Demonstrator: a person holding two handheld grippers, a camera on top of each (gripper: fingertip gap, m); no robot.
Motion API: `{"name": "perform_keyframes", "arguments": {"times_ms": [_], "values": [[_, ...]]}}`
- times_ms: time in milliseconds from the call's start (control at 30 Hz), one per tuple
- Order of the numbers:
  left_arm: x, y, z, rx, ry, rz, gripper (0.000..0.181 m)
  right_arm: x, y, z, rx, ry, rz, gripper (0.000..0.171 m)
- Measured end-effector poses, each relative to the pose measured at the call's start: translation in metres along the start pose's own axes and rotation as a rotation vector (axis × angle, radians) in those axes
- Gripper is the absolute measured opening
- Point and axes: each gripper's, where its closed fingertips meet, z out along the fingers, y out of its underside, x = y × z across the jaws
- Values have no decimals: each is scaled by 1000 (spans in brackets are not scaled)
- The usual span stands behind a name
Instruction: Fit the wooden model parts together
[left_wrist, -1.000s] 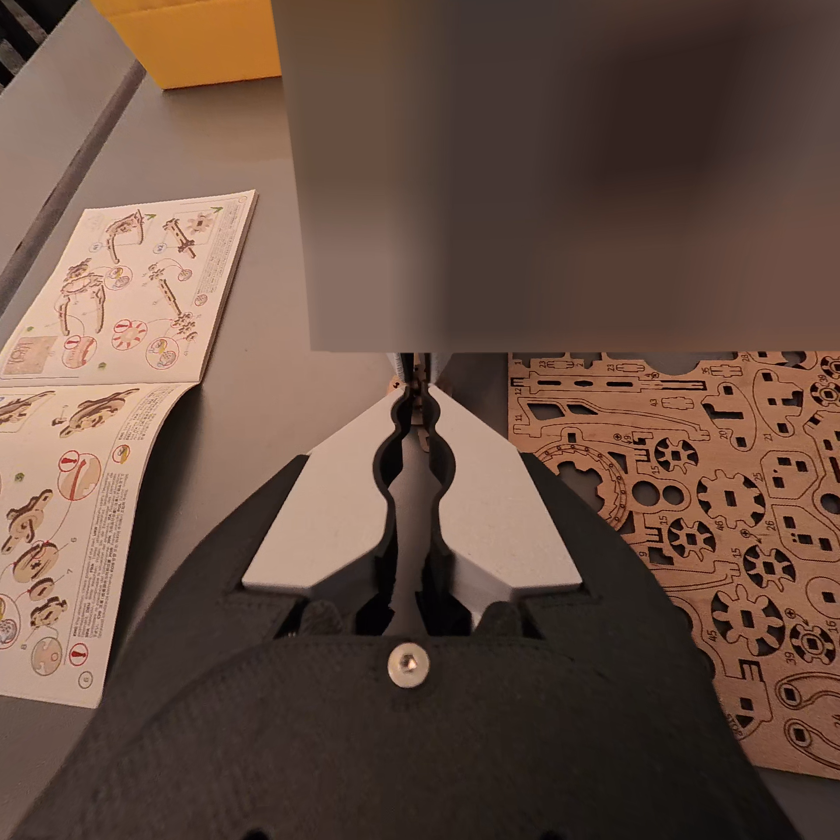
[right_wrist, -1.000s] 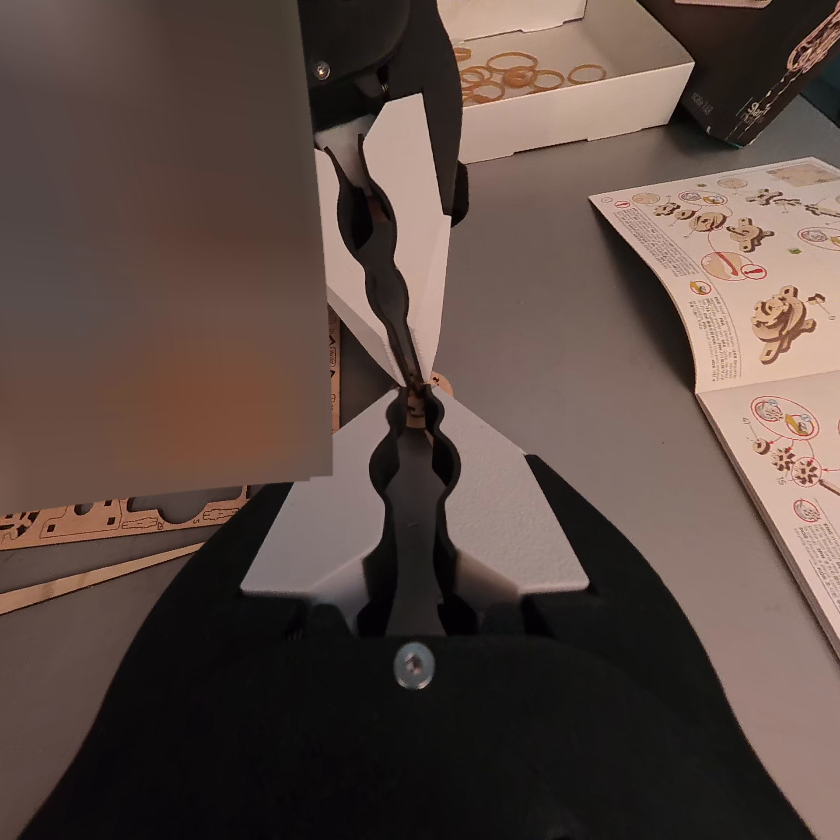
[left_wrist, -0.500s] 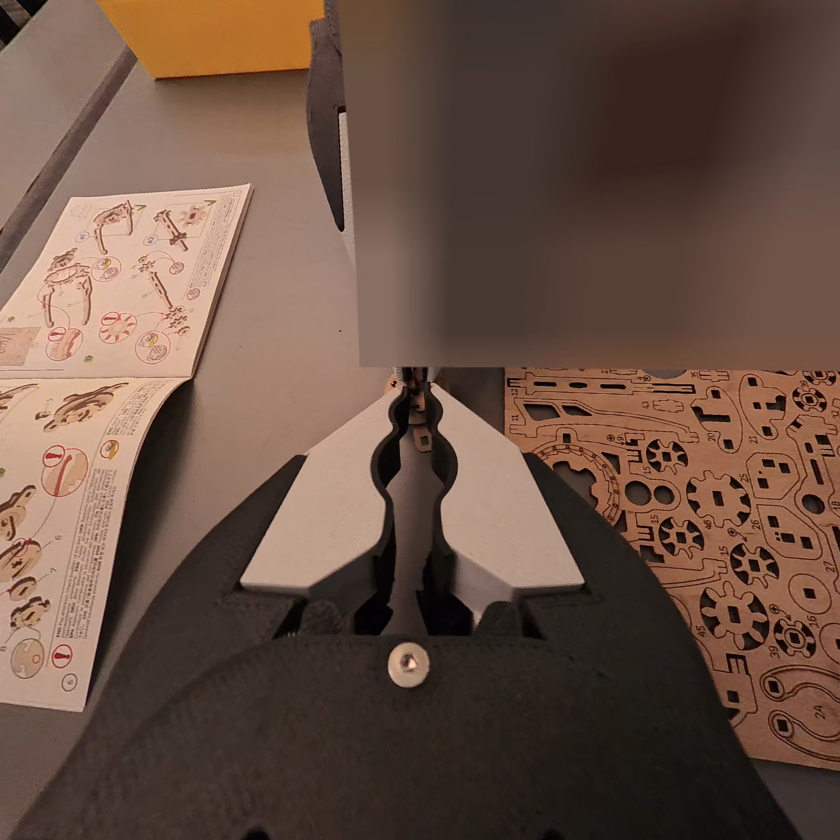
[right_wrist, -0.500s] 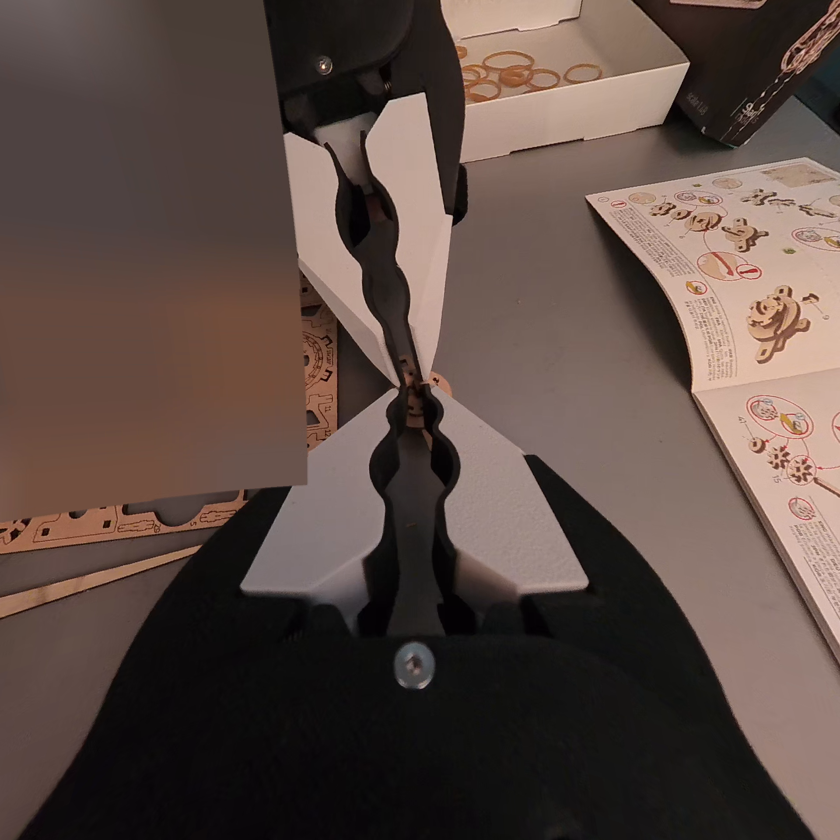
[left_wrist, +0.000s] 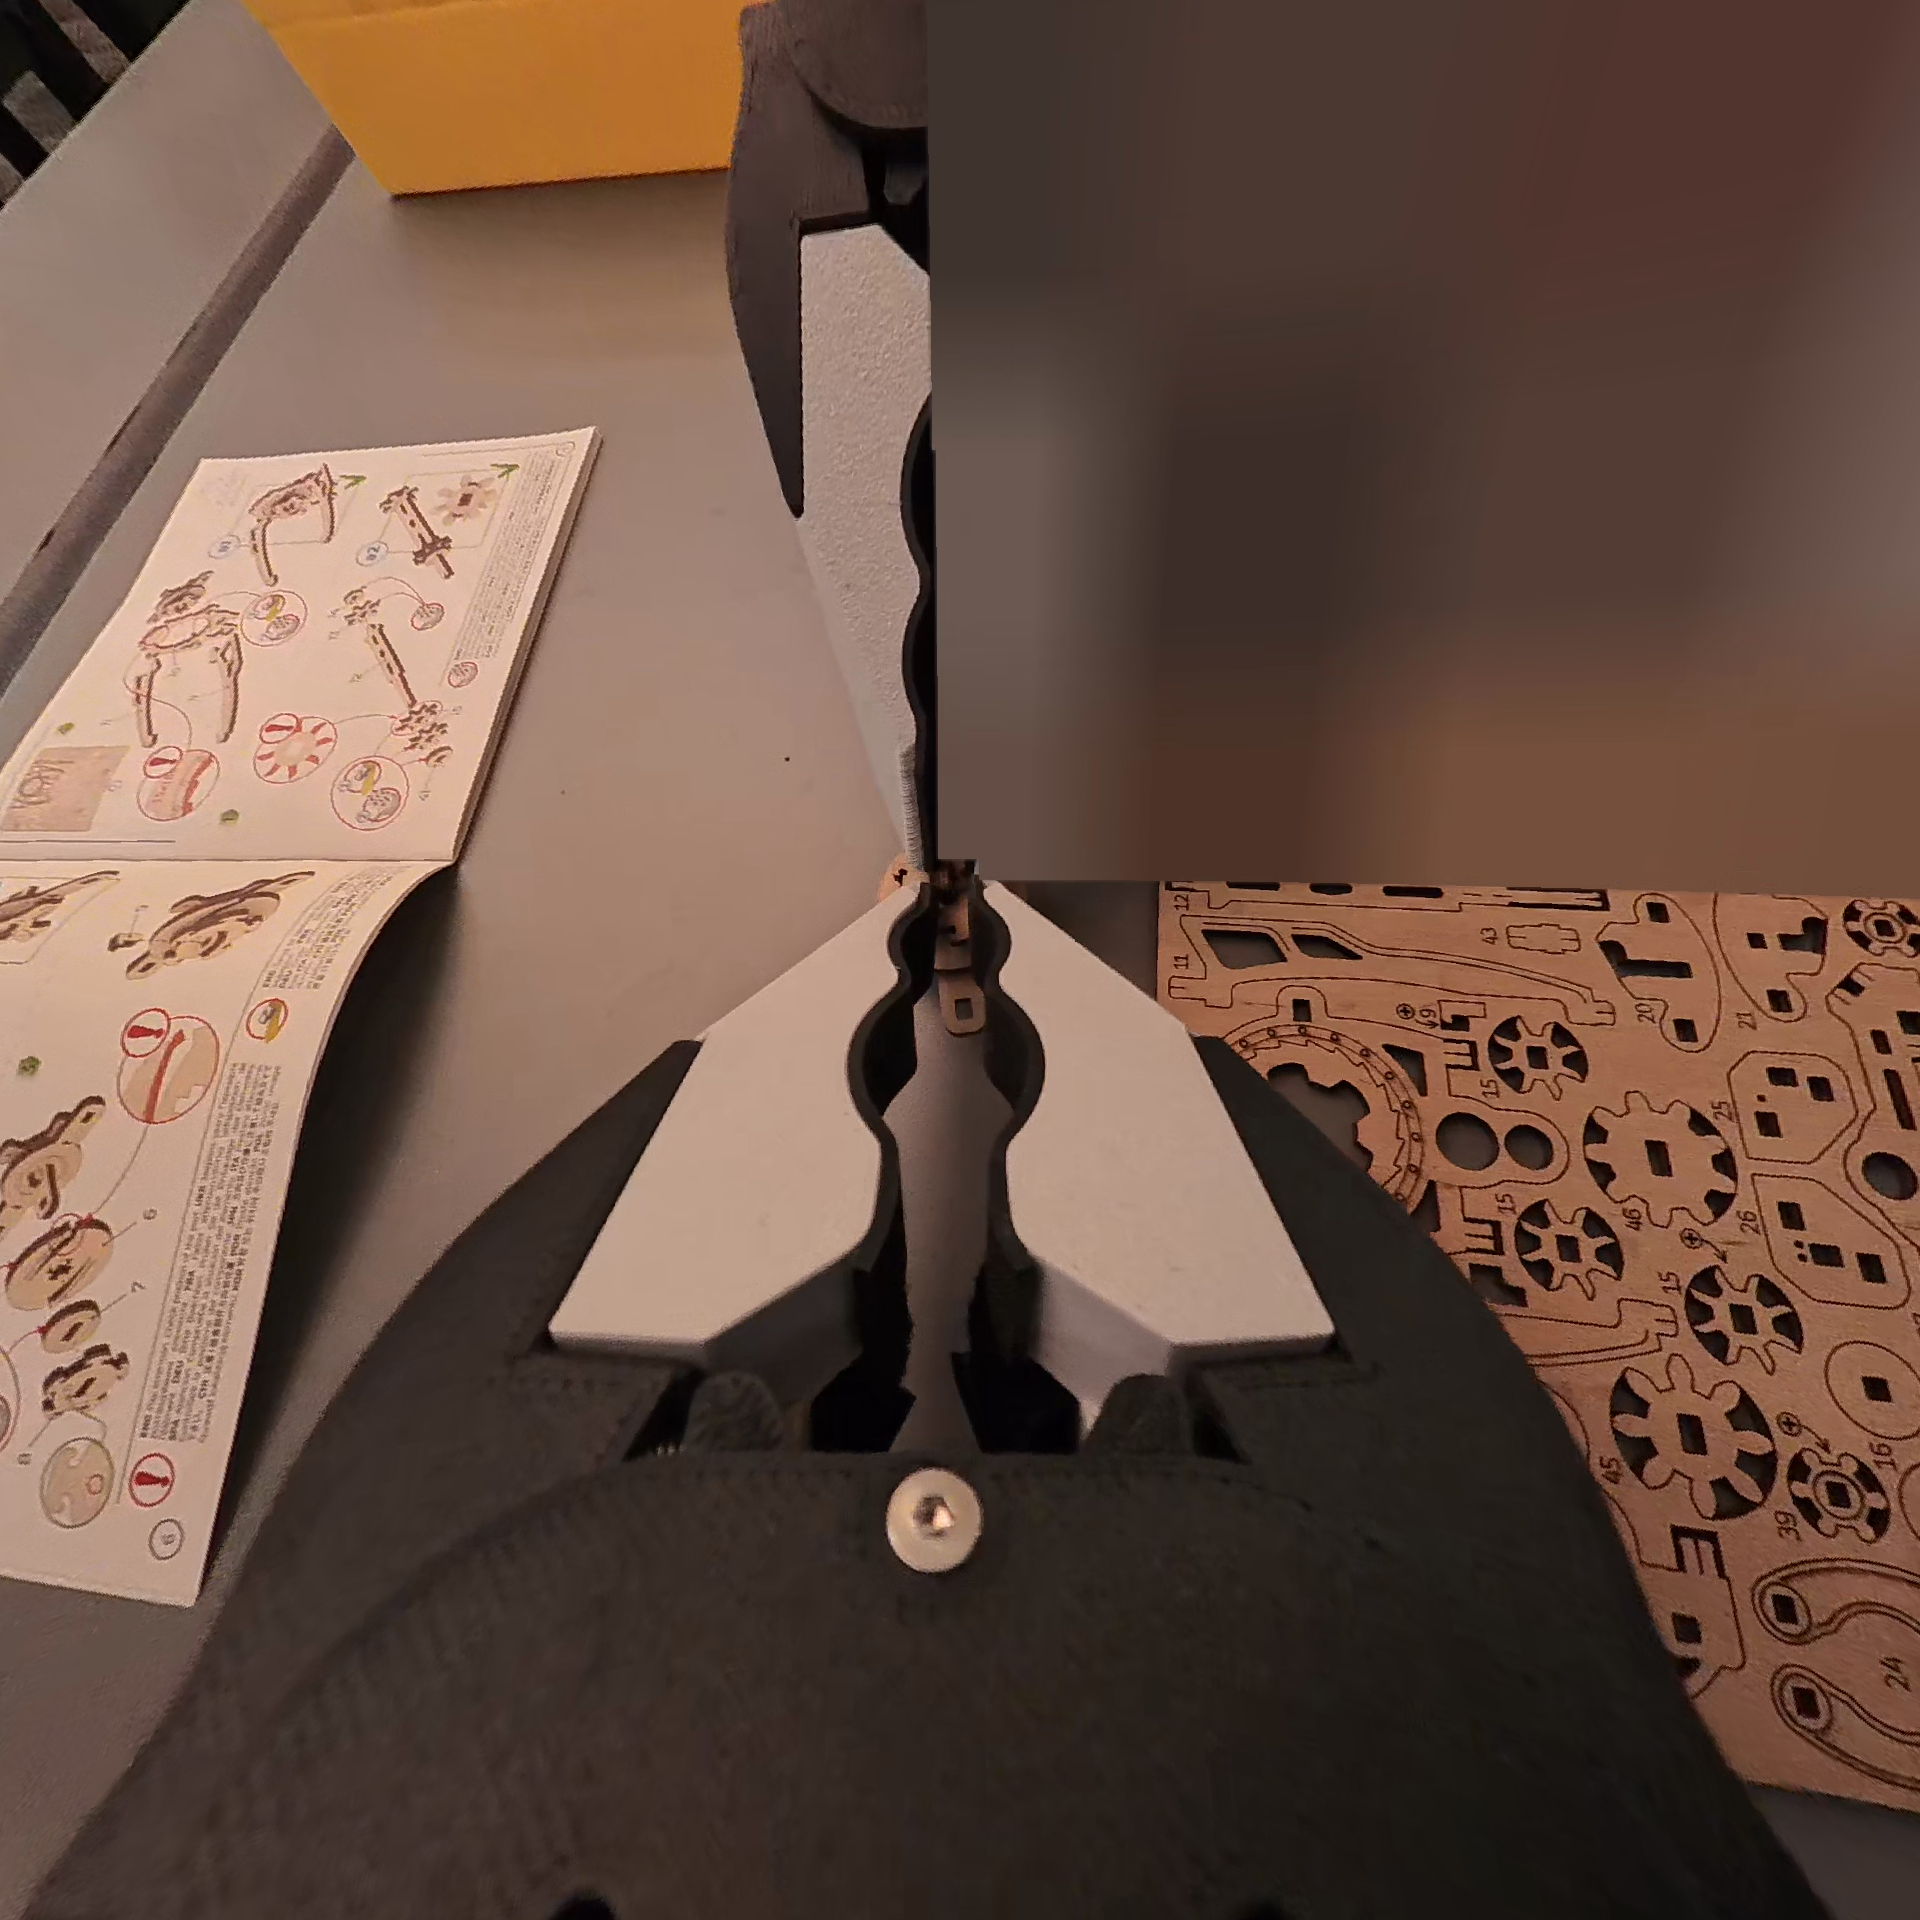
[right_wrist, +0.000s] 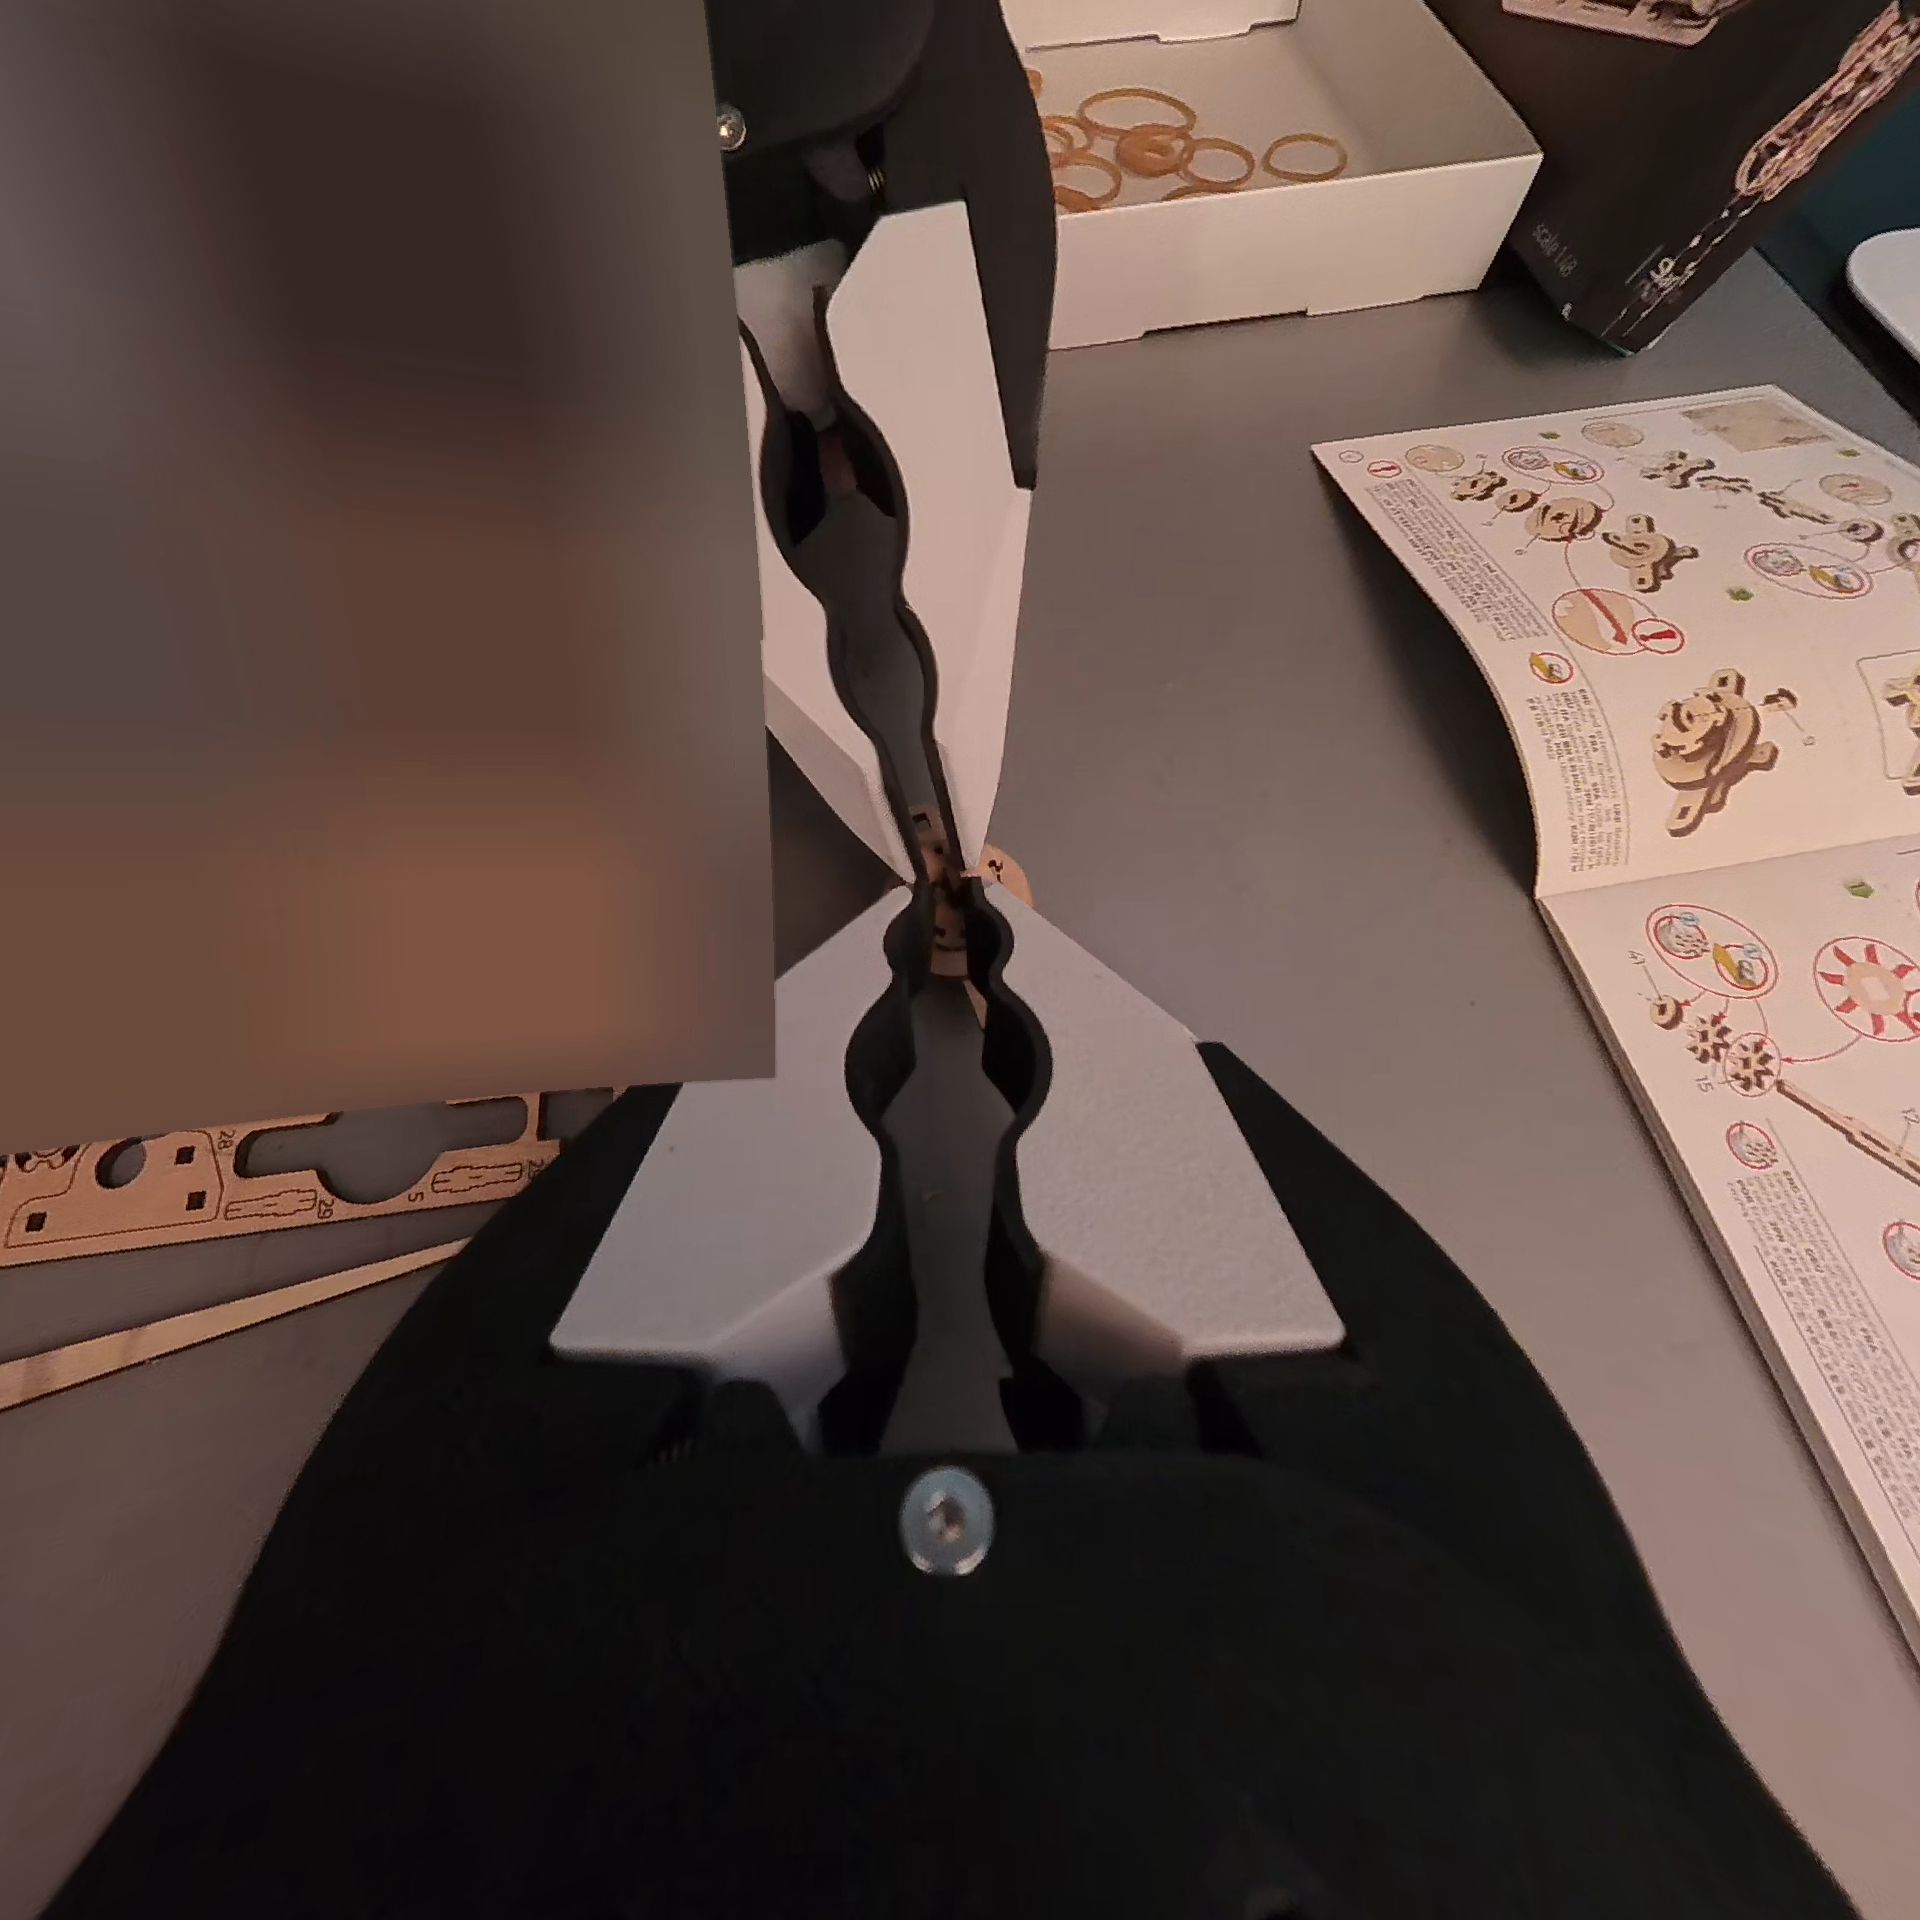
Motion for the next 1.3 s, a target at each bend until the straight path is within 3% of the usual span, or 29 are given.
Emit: {"name": "perform_keyframes", "arguments": {"times_ms": [33, 333, 867, 1033, 1167, 1300], "values": [[0, 0, 1, 3, -6, -6, 3, 1, 0, 0, -2, 5, -1, 5], [0, -1, 2, 8, -43, 32, 3, 0, 1, -1, -15, 17, -35, 4], [1, -5, 7, 29, 1, 53, 3, -1, 4, -5, -137, 37, -301, 5], [3, -5, 6, 28, 51, 13, 6, -1, 5, -5, -231, -13, -292, 5], [6, 0, -1, 12, 107, 23, 21, -2, 4, -2, -311, -45, -281, 5], [2, -1, 0, 15, 80, 13, 15, -1, 6, -3, -465, -79, -289, 6]]}}
